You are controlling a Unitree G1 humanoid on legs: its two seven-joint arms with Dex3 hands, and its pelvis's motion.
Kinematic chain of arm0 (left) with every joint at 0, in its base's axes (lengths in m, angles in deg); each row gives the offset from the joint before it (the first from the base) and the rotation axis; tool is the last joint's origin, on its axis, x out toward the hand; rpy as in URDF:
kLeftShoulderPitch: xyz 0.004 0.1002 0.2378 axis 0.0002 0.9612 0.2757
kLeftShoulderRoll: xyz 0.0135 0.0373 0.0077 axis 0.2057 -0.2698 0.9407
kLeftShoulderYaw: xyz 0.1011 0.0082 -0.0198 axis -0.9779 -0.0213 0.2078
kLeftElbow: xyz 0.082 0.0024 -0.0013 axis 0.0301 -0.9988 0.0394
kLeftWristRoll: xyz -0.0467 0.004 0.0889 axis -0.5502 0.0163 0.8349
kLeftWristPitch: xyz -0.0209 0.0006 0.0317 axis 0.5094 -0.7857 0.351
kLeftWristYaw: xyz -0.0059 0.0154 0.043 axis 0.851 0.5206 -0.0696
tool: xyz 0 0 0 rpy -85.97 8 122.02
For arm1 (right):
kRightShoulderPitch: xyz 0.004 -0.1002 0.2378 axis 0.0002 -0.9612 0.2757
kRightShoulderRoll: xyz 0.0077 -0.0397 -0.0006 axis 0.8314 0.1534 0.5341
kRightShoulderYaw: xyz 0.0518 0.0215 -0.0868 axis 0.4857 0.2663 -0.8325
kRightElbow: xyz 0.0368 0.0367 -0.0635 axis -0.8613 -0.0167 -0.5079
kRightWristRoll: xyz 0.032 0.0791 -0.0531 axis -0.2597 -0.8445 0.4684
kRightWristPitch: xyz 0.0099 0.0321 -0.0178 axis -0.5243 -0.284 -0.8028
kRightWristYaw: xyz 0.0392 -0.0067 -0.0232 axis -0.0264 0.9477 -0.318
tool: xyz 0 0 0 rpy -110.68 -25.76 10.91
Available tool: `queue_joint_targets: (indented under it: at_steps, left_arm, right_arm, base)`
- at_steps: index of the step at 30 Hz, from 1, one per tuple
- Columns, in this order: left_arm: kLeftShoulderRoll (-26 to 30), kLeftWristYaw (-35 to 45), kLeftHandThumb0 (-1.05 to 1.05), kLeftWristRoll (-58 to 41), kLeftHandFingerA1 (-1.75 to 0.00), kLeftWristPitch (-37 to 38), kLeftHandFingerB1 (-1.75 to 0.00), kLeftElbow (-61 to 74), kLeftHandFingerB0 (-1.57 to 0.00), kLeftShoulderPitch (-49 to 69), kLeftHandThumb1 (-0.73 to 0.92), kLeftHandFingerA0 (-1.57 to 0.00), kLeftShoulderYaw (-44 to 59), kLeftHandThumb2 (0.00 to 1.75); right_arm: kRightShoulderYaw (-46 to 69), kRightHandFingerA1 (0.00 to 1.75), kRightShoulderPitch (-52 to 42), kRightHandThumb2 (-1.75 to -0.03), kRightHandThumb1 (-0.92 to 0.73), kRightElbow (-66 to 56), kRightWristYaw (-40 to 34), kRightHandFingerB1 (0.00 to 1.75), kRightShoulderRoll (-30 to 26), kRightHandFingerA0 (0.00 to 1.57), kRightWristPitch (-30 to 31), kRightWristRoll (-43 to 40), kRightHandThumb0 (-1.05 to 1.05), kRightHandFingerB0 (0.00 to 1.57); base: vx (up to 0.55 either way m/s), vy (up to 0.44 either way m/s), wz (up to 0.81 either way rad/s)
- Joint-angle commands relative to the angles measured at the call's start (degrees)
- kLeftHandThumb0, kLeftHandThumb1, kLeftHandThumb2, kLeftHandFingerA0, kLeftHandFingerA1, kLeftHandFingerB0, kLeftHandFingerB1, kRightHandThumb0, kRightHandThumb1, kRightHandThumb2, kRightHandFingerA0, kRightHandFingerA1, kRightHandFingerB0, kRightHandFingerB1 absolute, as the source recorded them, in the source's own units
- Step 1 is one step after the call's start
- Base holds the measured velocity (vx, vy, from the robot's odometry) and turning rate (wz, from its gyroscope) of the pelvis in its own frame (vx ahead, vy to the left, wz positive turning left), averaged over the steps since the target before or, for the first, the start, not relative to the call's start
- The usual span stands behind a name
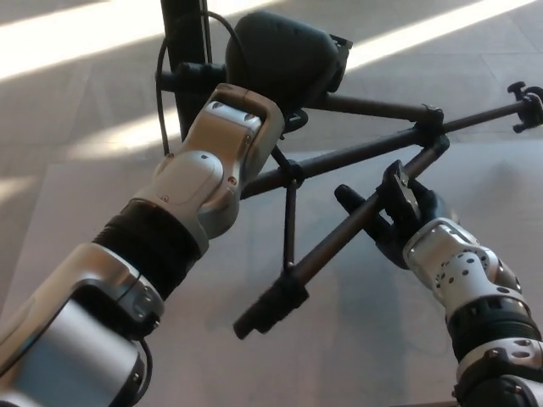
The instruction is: Use both hands of the robot to pick up the tripod lying in the middle of the desk and make it stand upright on the desk
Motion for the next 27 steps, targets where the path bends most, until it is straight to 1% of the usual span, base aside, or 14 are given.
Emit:
queue_joint_targets:
  at_steps: [1, 6, 10, 12, 16, 17, 18, 19, 20, 21, 22, 23, 26, 27]
  left_arm:
    - [-0.68, 2.45, -0.28, -0.60, -1.68, -2.32, -1.22, 1.31, -0.76, 1.16, 0.60, -0.85, 0.07, 0.64]
    - [-0.12, 0.34, -0.29, -0.14, -1.74, -2.41, -1.26, 2.29, -0.77, 2.61, 0.61, -0.87, 0.05, 0.61]
    - [0.54, 0.91, -0.28, 0.42, -1.73, -2.56, -1.21, 3.00, -0.76, 3.29, 0.61, -0.85, -0.64, 0.64]
    - [0.74, 0.59, -0.27, 0.32, -1.75, -2.42, -1.25, 3.45, -0.77, 3.91, 0.60, -0.88, -0.67, 0.66]
    - [1.58, -0.31, -0.27, 1.11, -1.67, -2.05, -1.05, 3.54, -0.79, 4.57, 0.62, -0.86, -1.52, 0.64]
    - [1.65, -0.52, -0.23, 0.37, -1.67, -2.04, -1.12, 4.27, -0.77, 5.25, 0.62, -0.88, -1.01, 0.66]
    - [2.15, -0.27, -0.24, 0.27, -1.67, -1.87, -1.10, 5.02, -0.78, 5.76, 0.61, -0.86, -0.94, 0.64]
    - [2.22, -0.75, -0.26, 0.04, -1.67, -1.58, -1.17, 5.27, -0.75, 6.08, 0.60, -0.84, -0.73, 0.63]
    - [2.47, -1.49, -0.35, -0.07, -1.32, -1.04, -1.05, 5.52, -0.84, 6.43, 0.42, -1.14, -0.59, 0.89]
    - [2.59, -1.54, -0.35, -0.05, -1.32, -0.98, -1.05, 5.59, -0.84, 6.53, 0.42, -1.14, -0.55, 0.89]
    - [3.02, -0.97, -0.37, -0.12, -1.32, -0.97, -1.03, 6.11, -0.82, 6.79, 0.41, -1.13, -0.48, 0.88]
    - [3.25, -1.16, -0.45, -0.31, -1.55, -0.75, -1.03, 6.30, -0.82, 7.00, 0.51, -0.82, -0.28, 0.64]
    - [4.15, -1.42, -0.33, -0.69, -1.58, -0.18, -1.00, 7.87, -0.78, 8.05, 0.63, -0.83, 0.10, 0.63]
    - [4.37, -2.51, -0.26, -1.33, -1.62, 0.41, -1.19, 8.21, -0.77, 8.81, 0.68, -0.91, 0.71, 0.70]
  right_arm:
    - [1.18, 0.83, 4.96, -0.70, -0.92, 1.13, 3.32, 0.58, -0.49, 0.60, -3.33, -2.86, -0.56, 0.50]
    - [1.70, 0.74, 4.56, -0.73, -0.92, 1.24, 7.14, 0.58, -0.19, 0.55, -2.87, -4.13, -0.59, 0.48]
    - [3.59, 0.69, 4.90, -0.77, -0.92, 0.80, 4.11, 0.57, 0.55, 0.48, -2.08, -5.78, -0.57, 0.41]
    - [3.97, 1.02, 5.50, -0.72, -0.92, 1.08, 0.07, 0.70, 0.75, 0.49, -3.17, -5.23, -0.54, 0.38]
    - [4.26, 1.02, 4.73, -0.71, -0.92, 0.27, 1.41, 0.77, 1.36, 0.47, -4.64, -5.90, -0.56, 0.37]
    - [5.55, 0.89, 4.73, -0.71, -0.92, -0.23, 0.96, 0.76, 2.07, 0.49, -5.42, -7.46, -0.53, 0.43]
    - [5.19, 0.68, 4.32, -0.72, -0.92, -1.16, -0.39, 0.61, 3.02, 0.36, -7.28, -6.65, -0.52, 0.32]
    - [4.30, 0.67, 3.58, -0.75, -0.92, -2.41, -0.50, 0.61, 3.83, 0.33, -8.93, -5.43, -0.50, 0.30]
    - [4.01, 0.69, 3.12, -1.15, -0.74, -3.57, -1.01, 0.63, 4.68, 0.40, -9.76, -5.12, -0.44, 0.31]
    - [3.98, 0.69, 3.10, -1.15, -0.74, -3.63, -1.07, 0.63, 4.86, 0.40, -9.90, -5.11, -0.44, 0.31]
    - [2.06, 0.63, 3.28, -0.68, -0.92, -3.46, -5.12, 0.58, 5.17, 0.40, -11.20, -1.82, -0.48, 0.40]
    - [2.28, 0.69, 3.22, -0.67, -0.91, -4.03, -5.80, 0.61, 6.00, 0.46, -12.81, -2.00, -0.46, 0.41]
    - [0.02, 0.73, 2.59, -0.66, -0.88, -4.64, -8.66, 0.66, 7.37, 0.59, -18.85, 1.25, -0.41, 0.53]
    - [-0.27, 0.74, 3.08, -0.67, -0.89, -5.20, -10.28, 0.69, 7.65, 0.53, -19.60, 1.69, -0.40, 0.47]
  base:
    - [0.00, 0.000, 0.00]
    - [0.00, 0.000, 0.00]
    - [0.00, 0.000, 0.00]
    - [0.00, 0.000, 0.00]
    - [0.00, 0.000, 0.00]
    - [0.00, 0.000, 0.00]
    - [0.00, 0.000, 0.00]
    - [0.00, 0.000, 0.00]
    - [0.00, 0.000, 0.00]
    - [0.00, 0.000, 0.00]
    - [0.00, 0.000, 0.00]
    - [0.00, 0.000, 0.00]
    - [0.00, 0.000, 0.00]
    - [0.00, 0.000, 0.00]
